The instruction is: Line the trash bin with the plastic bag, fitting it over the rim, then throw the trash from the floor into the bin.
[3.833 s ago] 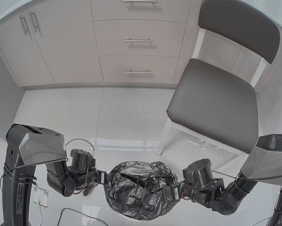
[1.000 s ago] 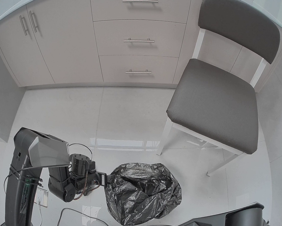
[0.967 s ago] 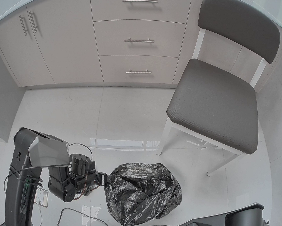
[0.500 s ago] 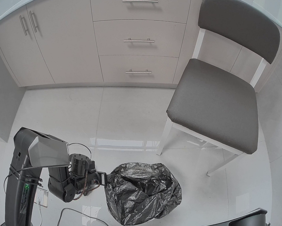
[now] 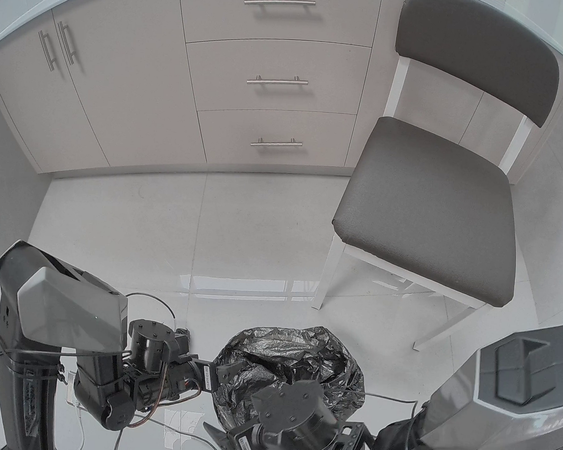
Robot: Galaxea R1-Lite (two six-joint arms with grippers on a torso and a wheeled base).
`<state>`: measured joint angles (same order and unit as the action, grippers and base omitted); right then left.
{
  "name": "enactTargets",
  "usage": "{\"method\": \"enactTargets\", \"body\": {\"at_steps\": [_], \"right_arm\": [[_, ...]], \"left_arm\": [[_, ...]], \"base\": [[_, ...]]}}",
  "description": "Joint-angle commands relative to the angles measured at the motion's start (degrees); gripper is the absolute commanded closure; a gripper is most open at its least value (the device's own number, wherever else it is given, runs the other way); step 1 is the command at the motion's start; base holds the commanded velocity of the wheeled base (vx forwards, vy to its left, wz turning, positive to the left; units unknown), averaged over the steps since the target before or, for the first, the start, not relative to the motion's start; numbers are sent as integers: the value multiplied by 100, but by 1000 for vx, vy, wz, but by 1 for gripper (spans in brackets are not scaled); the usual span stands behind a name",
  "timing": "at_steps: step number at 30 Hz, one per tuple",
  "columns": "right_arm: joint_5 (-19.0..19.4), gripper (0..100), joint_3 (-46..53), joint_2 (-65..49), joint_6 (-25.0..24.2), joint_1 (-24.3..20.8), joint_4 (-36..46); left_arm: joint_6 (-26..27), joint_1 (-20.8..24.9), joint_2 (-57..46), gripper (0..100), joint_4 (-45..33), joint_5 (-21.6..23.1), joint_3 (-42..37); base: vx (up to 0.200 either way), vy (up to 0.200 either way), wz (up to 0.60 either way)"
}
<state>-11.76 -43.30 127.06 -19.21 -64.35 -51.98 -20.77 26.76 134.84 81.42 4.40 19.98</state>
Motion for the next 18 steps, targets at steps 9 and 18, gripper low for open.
{"method": "enactTargets", "body": {"at_steps": [9, 18], "right_arm": [[-168, 0, 208, -920, -21, 925, -67], [-160, 0, 226, -903, -39, 969, -75]], "left_arm": [[205, 602, 236, 0, 67, -343, -460], [996, 567, 965, 0, 102, -1205, -73]], "base": [[0, 0, 0], [0, 0, 0]]}}
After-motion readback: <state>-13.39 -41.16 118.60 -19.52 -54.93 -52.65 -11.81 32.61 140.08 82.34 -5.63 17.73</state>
